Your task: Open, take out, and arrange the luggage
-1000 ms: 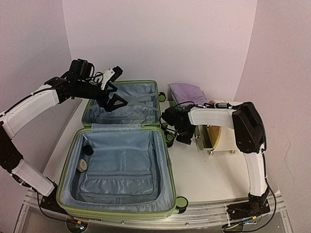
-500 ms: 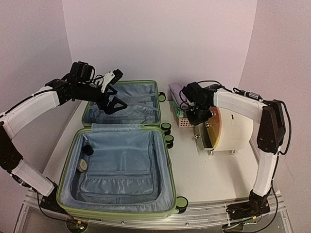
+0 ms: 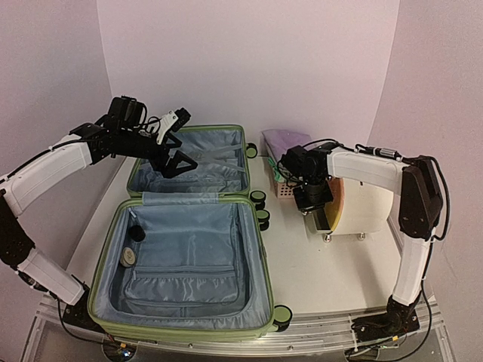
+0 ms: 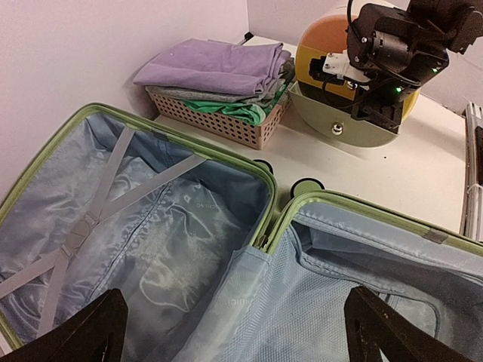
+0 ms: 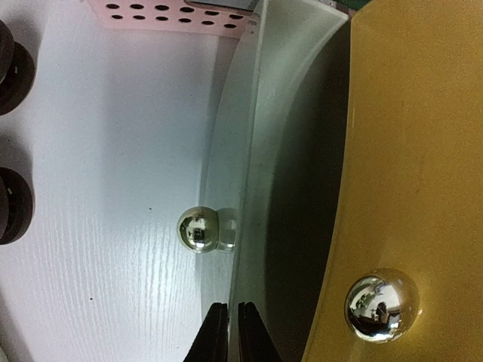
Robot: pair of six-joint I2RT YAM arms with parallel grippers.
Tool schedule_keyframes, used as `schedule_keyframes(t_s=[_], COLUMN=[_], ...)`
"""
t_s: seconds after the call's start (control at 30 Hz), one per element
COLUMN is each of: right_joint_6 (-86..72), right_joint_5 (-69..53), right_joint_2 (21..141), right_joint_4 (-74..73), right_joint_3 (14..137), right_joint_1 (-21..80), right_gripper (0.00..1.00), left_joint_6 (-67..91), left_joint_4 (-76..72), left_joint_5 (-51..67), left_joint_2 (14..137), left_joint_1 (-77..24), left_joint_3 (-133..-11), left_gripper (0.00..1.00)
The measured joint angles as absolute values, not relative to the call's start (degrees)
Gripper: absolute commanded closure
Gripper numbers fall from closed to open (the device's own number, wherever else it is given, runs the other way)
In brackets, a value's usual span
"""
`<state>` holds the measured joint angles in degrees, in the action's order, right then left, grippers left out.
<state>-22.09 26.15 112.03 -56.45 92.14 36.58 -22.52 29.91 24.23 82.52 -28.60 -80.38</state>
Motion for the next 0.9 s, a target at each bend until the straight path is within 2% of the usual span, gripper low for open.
schedule_keyframes(t_s=[0.4,0.57,0.67,0.77,0.9], right_joint_6=[-27.4,-27.7,-27.7,-27.3,-26.6], right_joint_5=[28.8,29.3,30.0,32.0,32.4], right_joint_2=[107.4,107.5,109.3,110.7,109.4], right_joint_4=[-57.7,-56.9,-56.2,-55.7,-53.9], right_joint_3=[89.2,87.0,84.4,82.6,81.3], right_joint_1=[36.7,36.8,36.8,36.9,36.9], right_gripper=[0.94,0.83,0.80,0.67,0.59], left_joint_6=[-22.5,-22.5,-22.5,-22.5,-22.6], left_joint_4=[29.9,29.8,29.7,29.7,29.7], left_joint_5=[24.2,24.3,24.2,24.2,24.2], left_joint_2=[82.5,82.5,82.5,82.5,82.5], left_joint_1=[-28.6,-28.6,-28.6,-28.6,-28.6], left_joint_3=[-80.3,-80.3,-80.1,-80.1,-80.1], left_gripper=[0.00,0.00,0.00,0.00,0.00])
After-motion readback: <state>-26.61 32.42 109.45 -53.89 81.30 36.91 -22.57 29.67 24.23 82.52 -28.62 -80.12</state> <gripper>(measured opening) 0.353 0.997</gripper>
